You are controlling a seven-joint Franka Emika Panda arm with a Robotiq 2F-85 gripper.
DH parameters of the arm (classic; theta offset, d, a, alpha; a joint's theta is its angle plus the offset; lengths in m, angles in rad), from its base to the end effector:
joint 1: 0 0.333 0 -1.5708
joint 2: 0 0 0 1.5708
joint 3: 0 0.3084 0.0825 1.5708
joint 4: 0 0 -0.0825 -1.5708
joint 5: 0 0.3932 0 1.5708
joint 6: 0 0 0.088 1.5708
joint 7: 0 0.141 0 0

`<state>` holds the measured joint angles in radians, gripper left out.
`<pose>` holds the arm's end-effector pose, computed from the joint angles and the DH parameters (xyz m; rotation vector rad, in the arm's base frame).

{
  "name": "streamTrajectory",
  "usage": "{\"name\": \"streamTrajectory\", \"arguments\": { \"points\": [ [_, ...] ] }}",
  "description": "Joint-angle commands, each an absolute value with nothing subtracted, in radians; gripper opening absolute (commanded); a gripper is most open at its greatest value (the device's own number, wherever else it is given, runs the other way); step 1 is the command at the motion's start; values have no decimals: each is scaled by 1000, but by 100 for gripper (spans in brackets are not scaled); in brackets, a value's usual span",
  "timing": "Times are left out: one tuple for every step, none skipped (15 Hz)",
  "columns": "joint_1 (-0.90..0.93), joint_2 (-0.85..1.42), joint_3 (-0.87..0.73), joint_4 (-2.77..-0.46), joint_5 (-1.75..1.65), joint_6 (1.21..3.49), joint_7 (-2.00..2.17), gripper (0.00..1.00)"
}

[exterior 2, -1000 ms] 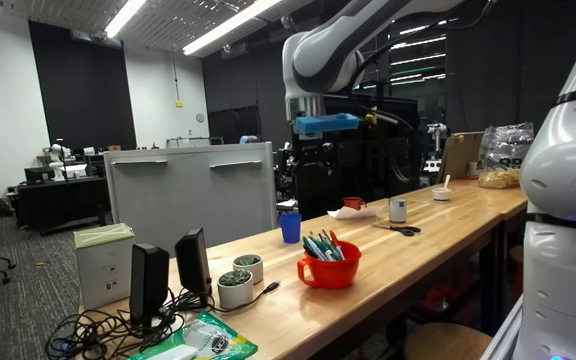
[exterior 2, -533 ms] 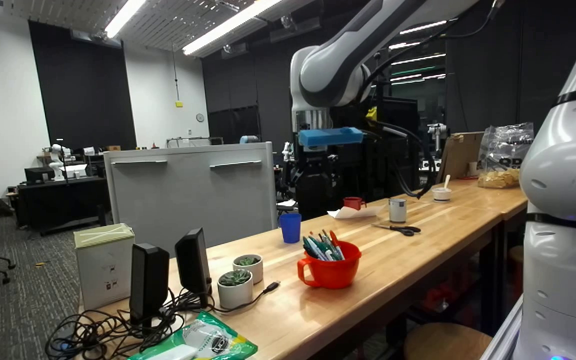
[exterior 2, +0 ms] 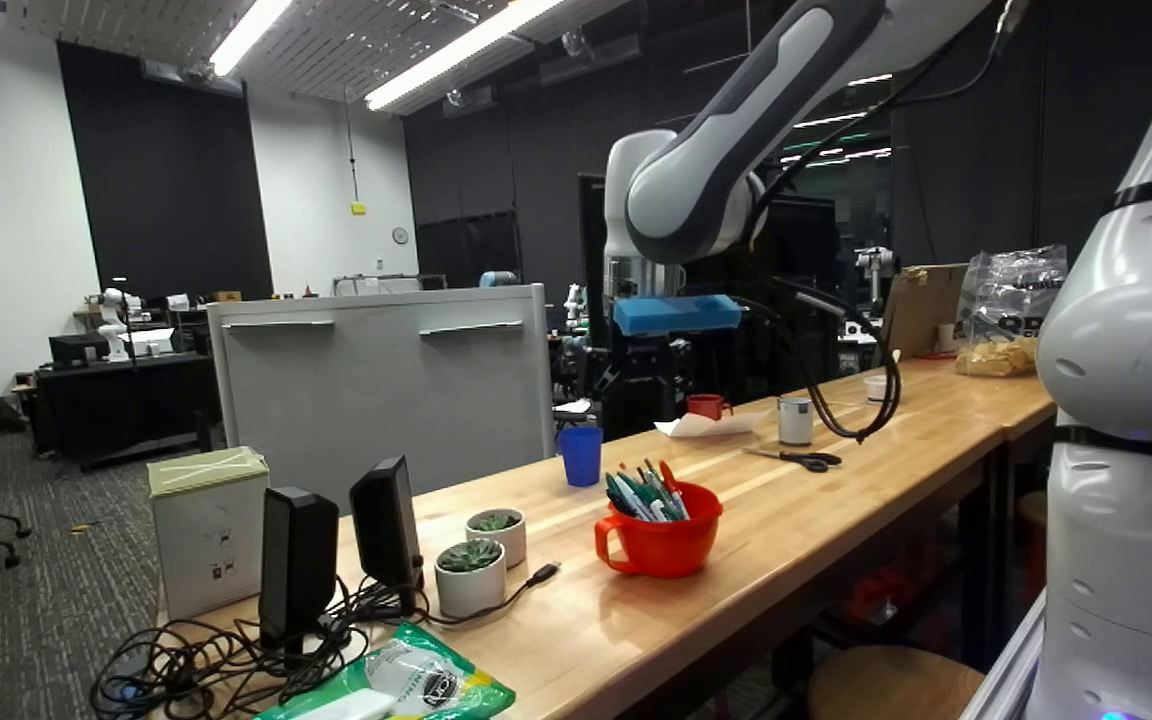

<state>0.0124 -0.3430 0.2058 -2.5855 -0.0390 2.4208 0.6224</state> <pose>0.4354 0.0910 0.3450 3.0501 -0.5911 0.3041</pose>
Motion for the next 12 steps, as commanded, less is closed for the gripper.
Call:
{"name": "streamTrajectory", "arguments": {
  "points": [
    [7,-343,205,-2598,-47,2440,630,100],
    [2,-341,206,-2610,-55,2456,640,100],
    [-1,-340,206,-2615,-57,2464,642,100],
    [-2,-340,206,-2616,-57,2467,642,100],
    [-1,-339,206,-2616,-57,2467,643,100],
    [-1,-339,207,-2616,-57,2468,644,100],
    [-1,-339,207,-2616,-57,2468,645,100],
    [-1,-339,207,-2616,-57,2468,645,100],
    [-1,-339,207,-2616,-57,2468,646,100],
    [-6,-335,208,-2621,-62,2479,652,100],
    [-7,-330,205,-2624,-61,2483,650,100],
    [-11,-323,199,-2629,-58,2492,650,100]
  ]
}}
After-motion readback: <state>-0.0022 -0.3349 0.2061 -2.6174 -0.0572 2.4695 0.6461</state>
